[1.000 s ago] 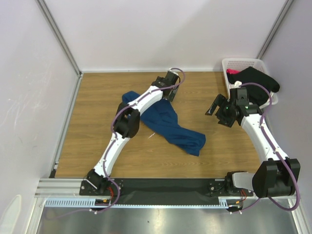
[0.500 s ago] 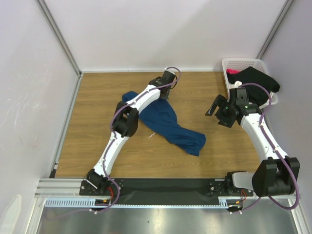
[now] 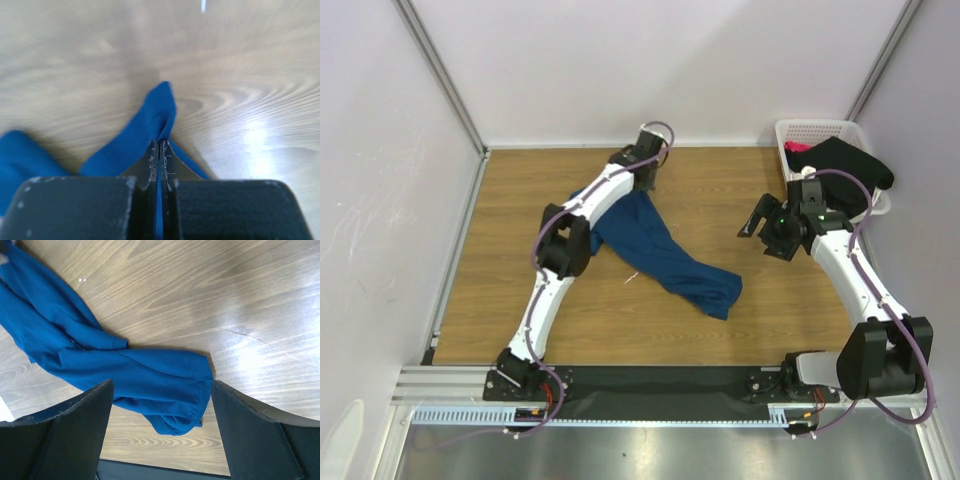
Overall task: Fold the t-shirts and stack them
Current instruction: Flatten the tshirt out
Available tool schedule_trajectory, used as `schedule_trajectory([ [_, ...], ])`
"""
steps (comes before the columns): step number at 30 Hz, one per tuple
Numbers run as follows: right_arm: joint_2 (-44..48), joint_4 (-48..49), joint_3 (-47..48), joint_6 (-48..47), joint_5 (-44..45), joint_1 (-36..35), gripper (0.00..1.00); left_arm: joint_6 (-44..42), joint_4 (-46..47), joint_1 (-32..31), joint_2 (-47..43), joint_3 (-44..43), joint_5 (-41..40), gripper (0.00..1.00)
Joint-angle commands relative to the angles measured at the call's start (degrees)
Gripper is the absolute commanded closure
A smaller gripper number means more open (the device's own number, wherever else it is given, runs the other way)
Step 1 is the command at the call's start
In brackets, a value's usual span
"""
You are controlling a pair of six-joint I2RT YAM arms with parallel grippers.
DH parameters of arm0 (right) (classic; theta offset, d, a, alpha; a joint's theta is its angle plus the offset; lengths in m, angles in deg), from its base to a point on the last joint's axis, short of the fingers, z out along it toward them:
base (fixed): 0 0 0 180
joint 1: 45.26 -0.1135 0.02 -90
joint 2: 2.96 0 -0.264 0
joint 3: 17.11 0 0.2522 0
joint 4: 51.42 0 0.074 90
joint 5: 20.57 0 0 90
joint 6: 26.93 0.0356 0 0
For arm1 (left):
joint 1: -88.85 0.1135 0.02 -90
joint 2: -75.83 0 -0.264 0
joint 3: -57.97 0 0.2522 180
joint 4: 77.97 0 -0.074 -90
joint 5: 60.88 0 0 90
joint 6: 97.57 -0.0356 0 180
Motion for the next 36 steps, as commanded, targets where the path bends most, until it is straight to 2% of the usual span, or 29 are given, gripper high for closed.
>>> schedule_trajectory([
  [1, -1.0, 1.9, 2.1, 0.6, -1.0, -1.3, 0.15, 0.9, 6.2, 2.5, -14.5, -1.8, 2.1, 1.00],
  [8, -2.1, 3.9, 1.8, 1.8, -1.5, -2.0, 0.15, 5.9, 11.5, 5.9, -24.9, -6.5, 8.0, 1.00],
  [14, -2.4, 5.4, 2.6, 2.3, -2.2, -2.0, 0.15, 7.6, 17.0, 6.6, -34.8, -2.1, 9.2, 1.00],
  [17, -2.8, 5.5, 1.7, 2.8, -2.3, -2.1, 0.15, 7.3, 17.4, 6.7, -41.0, 5.9, 11.1, 1.00],
  [18, -2.7, 5.8, 1.4, 2.9, -2.3, -2.1, 0.15, 7.3, 18.1, 6.6, -42.7, 13.2, 12.3, 1.00],
  [20, -2.7, 6.2, 0.4, 3.4, -2.2, -2.1, 0.15, 8.8, 19.6, 6.6, -48.7, 21.5, 16.0, 1.00],
  [21, -2.6, 6.4, 0.2, 3.4, -2.2, -2.1, 0.15, 9.6, 21.0, 6.3, -51.2, 30.1, 16.4, 1.00],
  [23, -3.2, 6.1, 0.4, 3.5, -2.3, -2.1, 0.15, 11.7, 22.5, 5.5, -58.6, 39.0, 16.2, 1.00],
  [24, -3.4, 6.0, 0.4, 3.3, -2.3, -2.1, 0.15, 12.5, 23.1, 4.8, -60.9, 46.8, 14.5, 1.00],
  [27, -4.4, 6.4, 0.8, 2.9, -3.1, -2.1, 0.15, 16.9, 21.5, 4.4, -69.6, 57.0, 11.1, 1.00],
  [31, -6.2, 7.0, 2.0, 2.4, -3.9, -3.0, 0.16, 18.1, 14.5, 4.6, -76.9, 57.1, 8.3, 1.00],
  [33, -7.7, 7.2, 3.3, 1.9, -3.6, -4.3, 0.16, 13.7, 15.9, 4.4, -80.5, 55.1, 13.0, 1.00],
  [34, -8.2, 7.4, 3.7, 1.9, -3.6, -4.6, 0.16, 12.1, 17.4, 4.3, -81.3, 54.6, 19.2, 1.00],
  [36, -9.5, 8.3, 4.4, 2.3, -3.7, -5.2, 0.16, 9.5, 17.3, 4.0, -82.5, 52.5, 24.5, 1.00],
])
